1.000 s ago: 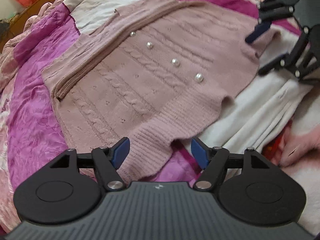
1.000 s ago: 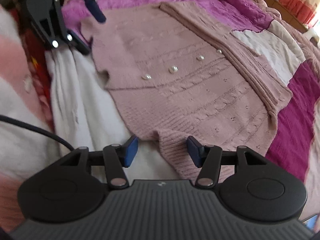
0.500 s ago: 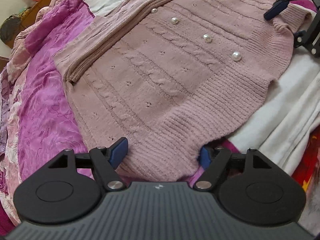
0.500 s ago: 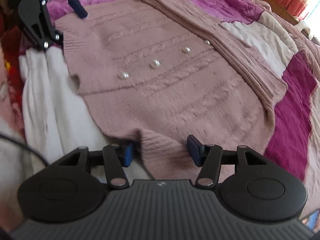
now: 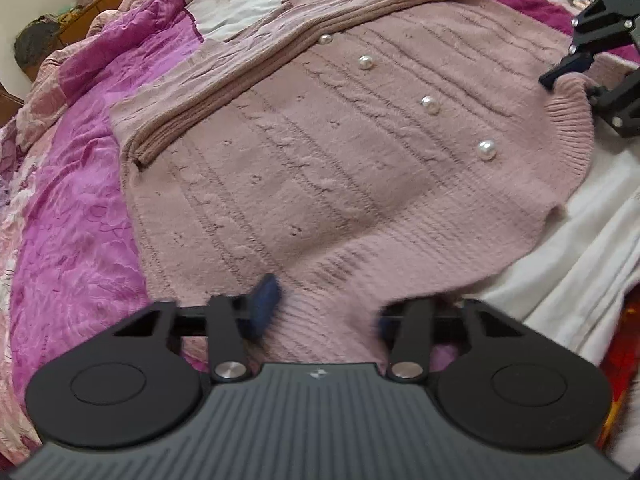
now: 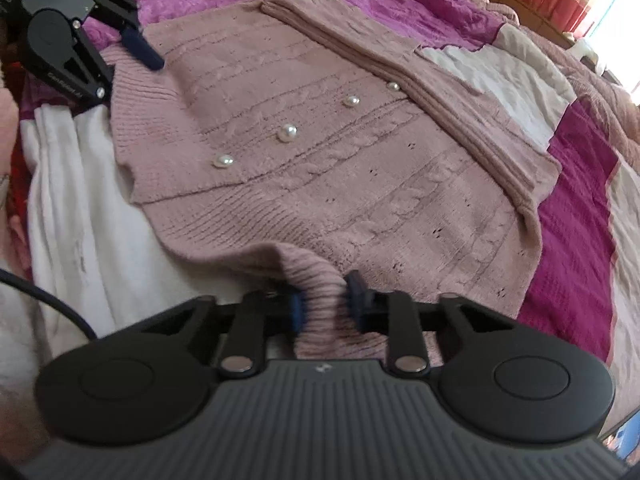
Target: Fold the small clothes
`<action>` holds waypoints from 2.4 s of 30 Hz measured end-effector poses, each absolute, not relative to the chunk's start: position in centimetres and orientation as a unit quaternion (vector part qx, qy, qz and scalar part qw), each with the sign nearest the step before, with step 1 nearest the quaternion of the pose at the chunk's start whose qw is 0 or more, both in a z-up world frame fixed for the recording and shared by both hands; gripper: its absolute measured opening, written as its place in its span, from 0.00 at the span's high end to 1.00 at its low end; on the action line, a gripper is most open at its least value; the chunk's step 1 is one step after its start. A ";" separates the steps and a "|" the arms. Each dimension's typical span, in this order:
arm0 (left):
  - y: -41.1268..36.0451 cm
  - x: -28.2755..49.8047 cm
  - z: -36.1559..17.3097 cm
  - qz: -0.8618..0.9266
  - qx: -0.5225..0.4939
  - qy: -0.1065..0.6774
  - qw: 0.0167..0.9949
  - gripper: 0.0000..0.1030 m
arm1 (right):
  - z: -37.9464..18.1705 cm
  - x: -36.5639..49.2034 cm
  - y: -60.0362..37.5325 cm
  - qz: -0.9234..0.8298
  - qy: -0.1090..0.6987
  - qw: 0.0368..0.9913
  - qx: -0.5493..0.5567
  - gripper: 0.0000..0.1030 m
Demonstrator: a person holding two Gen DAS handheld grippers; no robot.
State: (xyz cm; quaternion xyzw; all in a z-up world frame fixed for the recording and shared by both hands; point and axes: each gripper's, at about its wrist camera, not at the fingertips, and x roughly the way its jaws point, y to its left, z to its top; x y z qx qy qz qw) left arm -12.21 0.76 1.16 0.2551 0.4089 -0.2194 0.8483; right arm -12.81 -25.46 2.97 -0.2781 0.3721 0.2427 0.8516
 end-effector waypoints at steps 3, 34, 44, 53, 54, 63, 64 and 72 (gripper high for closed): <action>0.5 -12.3 1.8 -0.221 0.242 0.403 0.855 0.83 | 3.9 -12.7 -25.8 0.232 0.353 0.867 -0.262 0.85; -0.2 -1.9 13.5 -0.100 0.099 0.201 0.969 0.93 | 12.3 -2.2 -27.1 0.086 0.153 0.967 -0.183 0.87; -2.0 6.4 15.3 -0.073 0.098 0.166 0.978 0.93 | 12.5 5.0 -26.3 0.050 0.129 0.969 -0.203 0.87; -2.6 16.6 8.2 -0.049 0.092 0.240 0.965 0.93 | 6.7 12.3 -25.6 0.042 0.204 0.957 -0.203 0.87; -2.7 17.5 7.2 -0.046 0.093 0.251 0.963 0.92 | 5.9 13.0 -25.6 0.043 0.215 0.954 -0.205 0.87; -2.2 20.7 1.9 -0.042 0.096 0.304 0.947 0.86 | 1.0 15.8 -25.7 0.035 0.272 0.949 -0.156 0.83; -2.2 20.7 2.0 -0.041 0.096 0.305 0.947 0.83 | 1.1 15.8 -25.9 0.035 0.275 0.949 -0.149 0.82; -0.4 18.6 4.9 -0.042 0.066 0.302 0.950 0.48 | 3.2 15.0 -28.4 0.033 0.284 0.956 -0.071 0.47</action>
